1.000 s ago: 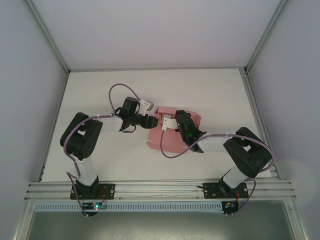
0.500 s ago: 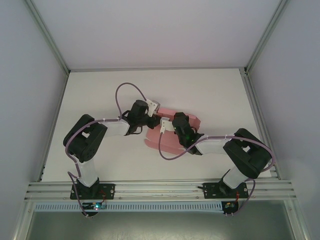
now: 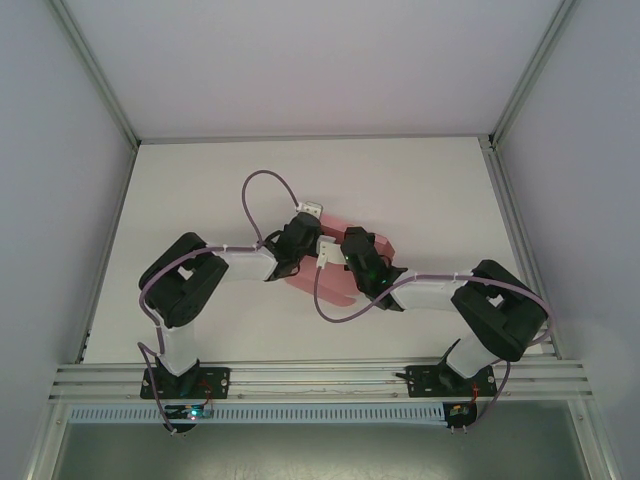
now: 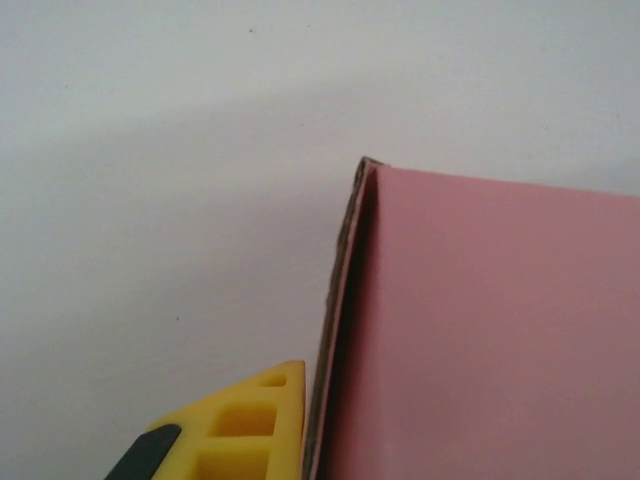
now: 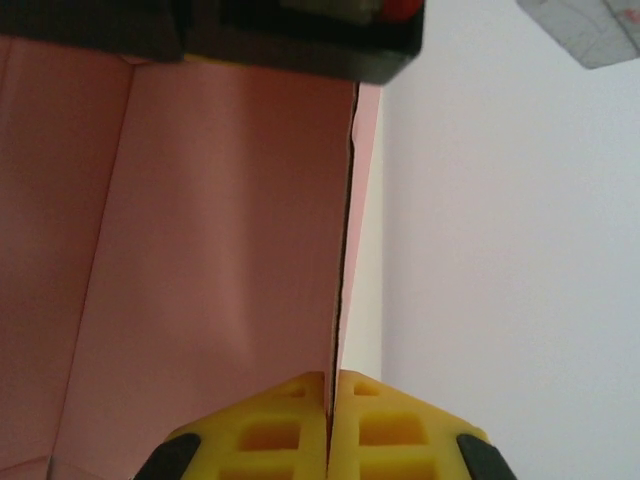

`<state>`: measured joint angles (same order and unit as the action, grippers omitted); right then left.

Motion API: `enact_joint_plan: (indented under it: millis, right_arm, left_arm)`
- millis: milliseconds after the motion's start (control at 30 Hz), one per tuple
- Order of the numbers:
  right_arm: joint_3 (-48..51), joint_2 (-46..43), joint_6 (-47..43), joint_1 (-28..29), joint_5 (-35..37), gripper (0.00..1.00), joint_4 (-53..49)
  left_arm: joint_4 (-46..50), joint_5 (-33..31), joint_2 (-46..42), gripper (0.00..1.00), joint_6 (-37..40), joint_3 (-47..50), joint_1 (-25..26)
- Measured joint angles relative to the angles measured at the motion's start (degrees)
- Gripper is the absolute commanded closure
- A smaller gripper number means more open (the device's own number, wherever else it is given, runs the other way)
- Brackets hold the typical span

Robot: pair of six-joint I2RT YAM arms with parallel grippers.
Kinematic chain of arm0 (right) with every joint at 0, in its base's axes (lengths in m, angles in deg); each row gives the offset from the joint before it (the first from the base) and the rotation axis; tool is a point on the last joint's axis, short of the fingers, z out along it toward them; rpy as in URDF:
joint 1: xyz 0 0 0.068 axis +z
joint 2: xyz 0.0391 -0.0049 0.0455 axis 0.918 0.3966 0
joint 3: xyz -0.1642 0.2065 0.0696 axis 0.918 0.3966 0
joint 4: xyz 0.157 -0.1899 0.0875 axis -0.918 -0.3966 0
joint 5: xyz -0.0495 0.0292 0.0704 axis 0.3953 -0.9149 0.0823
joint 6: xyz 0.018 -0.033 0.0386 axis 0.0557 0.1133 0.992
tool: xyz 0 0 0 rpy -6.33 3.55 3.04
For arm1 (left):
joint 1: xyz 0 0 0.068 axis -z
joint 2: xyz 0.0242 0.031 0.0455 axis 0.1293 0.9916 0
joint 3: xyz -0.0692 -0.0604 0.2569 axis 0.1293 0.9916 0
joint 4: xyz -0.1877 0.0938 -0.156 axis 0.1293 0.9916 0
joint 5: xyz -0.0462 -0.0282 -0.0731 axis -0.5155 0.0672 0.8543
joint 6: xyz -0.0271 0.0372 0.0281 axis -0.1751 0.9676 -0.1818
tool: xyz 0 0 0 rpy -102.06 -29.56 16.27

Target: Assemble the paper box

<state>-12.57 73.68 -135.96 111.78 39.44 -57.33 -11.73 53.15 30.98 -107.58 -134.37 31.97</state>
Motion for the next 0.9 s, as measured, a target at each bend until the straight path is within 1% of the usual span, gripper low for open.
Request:
enact_joint_plan:
  millis: [100,233,467,500,600,700,767,867,900]
  right_arm:
    - [-0.42,-0.04,0.2,-0.02,-0.37,1.0,-0.7]
    - [-1.51,-0.04,1.14,-0.33,-1.05,1.0,-2.34]
    - [-1.95,-0.04,1.51,-1.18,-2.97,1.0,-3.28]
    - [-2.05,-0.04,1.64,-1.27,-2.99,1.0,-3.41]
    - [-2.34,-0.04,1.57,-1.31,-3.15,1.0,-4.04]
    - [-2.36,-0.5,2.58,-1.27,-2.95,1.0,-4.81]
    - [-2.38,-0.94,3.23,-1.29,-2.86,1.0,-5.68]
    - [-2.38,-1.22,4.0,-1.27,-2.73,1.0,-6.45]
    - [-2.38,-1.29,4.07,-1.27,-2.64,1.0,-6.56]
  left_arm:
    - [1.31,-3.1,0.42,1.0,-2.95,-0.7,0.81]
    - [6.99,-7.04,1.18,1.0,-7.15,-4.02,1.55]
    - [11.98,-7.82,1.27,1.0,-12.94,-5.88,1.79]
    - [12.2,-7.76,1.27,0.98,-13.09,-6.05,1.79]
    - [9.46,-6.97,1.25,0.77,-11.65,-4.72,1.79]
    - [3.67,-6.38,1.05,0.63,-9.27,-1.44,1.25]
    - [0.96,-5.22,0.68,0.59,-7.65,0.04,0.72]
    - [-1.55,-2.86,-0.22,0.46,-5.57,1.99,-0.13]
    - [-2.05,-2.08,-0.66,0.44,-4.94,2.58,-0.52]
